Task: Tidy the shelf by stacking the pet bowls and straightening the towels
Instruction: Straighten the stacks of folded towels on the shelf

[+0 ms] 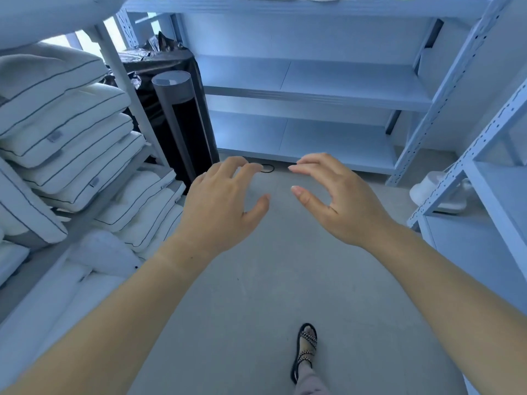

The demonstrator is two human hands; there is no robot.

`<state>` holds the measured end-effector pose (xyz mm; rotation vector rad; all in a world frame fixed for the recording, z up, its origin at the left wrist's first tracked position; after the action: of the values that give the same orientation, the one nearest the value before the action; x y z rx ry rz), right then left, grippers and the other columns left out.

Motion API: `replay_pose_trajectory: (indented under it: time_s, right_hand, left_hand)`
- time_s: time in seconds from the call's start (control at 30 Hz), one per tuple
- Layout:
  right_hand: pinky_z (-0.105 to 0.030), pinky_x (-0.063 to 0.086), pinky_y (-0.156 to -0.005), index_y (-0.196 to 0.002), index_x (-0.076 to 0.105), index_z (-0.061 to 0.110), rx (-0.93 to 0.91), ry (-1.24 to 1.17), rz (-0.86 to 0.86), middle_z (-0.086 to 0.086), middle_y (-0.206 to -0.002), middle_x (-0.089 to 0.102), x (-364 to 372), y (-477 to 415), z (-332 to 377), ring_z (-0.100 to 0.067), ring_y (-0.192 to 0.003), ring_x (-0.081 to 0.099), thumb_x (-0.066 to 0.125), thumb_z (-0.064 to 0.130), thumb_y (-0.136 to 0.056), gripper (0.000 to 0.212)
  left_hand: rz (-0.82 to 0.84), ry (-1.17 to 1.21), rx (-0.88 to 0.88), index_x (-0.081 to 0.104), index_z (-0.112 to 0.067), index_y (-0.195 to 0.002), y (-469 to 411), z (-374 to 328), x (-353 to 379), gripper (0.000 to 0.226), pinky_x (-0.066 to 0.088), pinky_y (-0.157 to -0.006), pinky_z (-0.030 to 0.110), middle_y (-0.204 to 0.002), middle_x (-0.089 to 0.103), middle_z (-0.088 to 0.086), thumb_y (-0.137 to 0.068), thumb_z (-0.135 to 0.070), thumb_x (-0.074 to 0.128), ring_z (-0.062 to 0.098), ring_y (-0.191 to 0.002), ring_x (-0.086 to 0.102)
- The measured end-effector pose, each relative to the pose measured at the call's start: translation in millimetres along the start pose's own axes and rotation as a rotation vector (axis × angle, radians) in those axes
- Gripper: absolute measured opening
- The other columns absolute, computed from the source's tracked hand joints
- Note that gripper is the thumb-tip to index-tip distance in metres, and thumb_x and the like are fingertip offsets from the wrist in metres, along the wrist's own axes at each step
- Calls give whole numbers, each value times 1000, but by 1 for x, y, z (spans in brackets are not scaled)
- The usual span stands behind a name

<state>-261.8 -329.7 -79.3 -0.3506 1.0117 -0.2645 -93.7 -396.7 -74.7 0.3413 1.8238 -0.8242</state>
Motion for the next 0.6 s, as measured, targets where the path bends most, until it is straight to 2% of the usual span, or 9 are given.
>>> replay_pose_trajectory:
  time_s: [0.1,0.23,0.3,0.43,0.6]
  right_hand:
    - [-33,47,-85,-120,57,25,-21,-13,-13,12,-121,50,-3,-39,-42,-5,-109,49,43,46,-90,39]
    - [-38,48,-86,-120,56,26,-2,-7,-24,11,-122,49,-20,-91,-102,-8,-111,50,44,46,-89,39]
    - [-36,49,-84,-119,56,26,-2,3,-29,12,-122,49,-29,-117,-131,-6,-109,50,44,46,-89,38]
    - [-29,47,-76,-118,57,28,-9,-8,-39,14,-122,48,-33,-169,-179,-1,-106,48,42,47,-90,37]
    - [-30,49,-80,-118,58,28,-36,-69,1,15,-121,49,-12,-233,-211,-2,-109,48,42,47,-90,37]
  left_hand:
    - [-6,-14,11,50,-21,-127,-53,3,22,47,42,-90,35,-126,52,-3,-86,-44,49,22,-113,50]
    - [19,15,33,54,-25,-122,-137,-10,51,42,41,-79,29,-123,54,-5,-85,-45,50,19,-107,54]
    - [2,32,42,56,-26,-119,-178,-14,63,39,40,-75,27,-120,56,-7,-85,-44,51,18,-104,55]
    - [-23,30,16,57,-27,-117,-243,-8,87,37,42,-78,30,-117,57,-8,-85,-44,52,19,-102,56]
    - [27,-37,-28,57,-26,-118,-292,23,112,38,40,-75,28,-116,58,-6,-85,-44,53,20,-100,57]
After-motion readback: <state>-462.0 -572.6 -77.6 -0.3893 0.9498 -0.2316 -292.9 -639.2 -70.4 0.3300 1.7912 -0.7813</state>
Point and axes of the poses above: each hand's wrist, its own y-axis away from the middle knuckle, its own x-axis out of the palm, z = x × y, the point moved 4 cm from there along -y, towards the middle knuckle
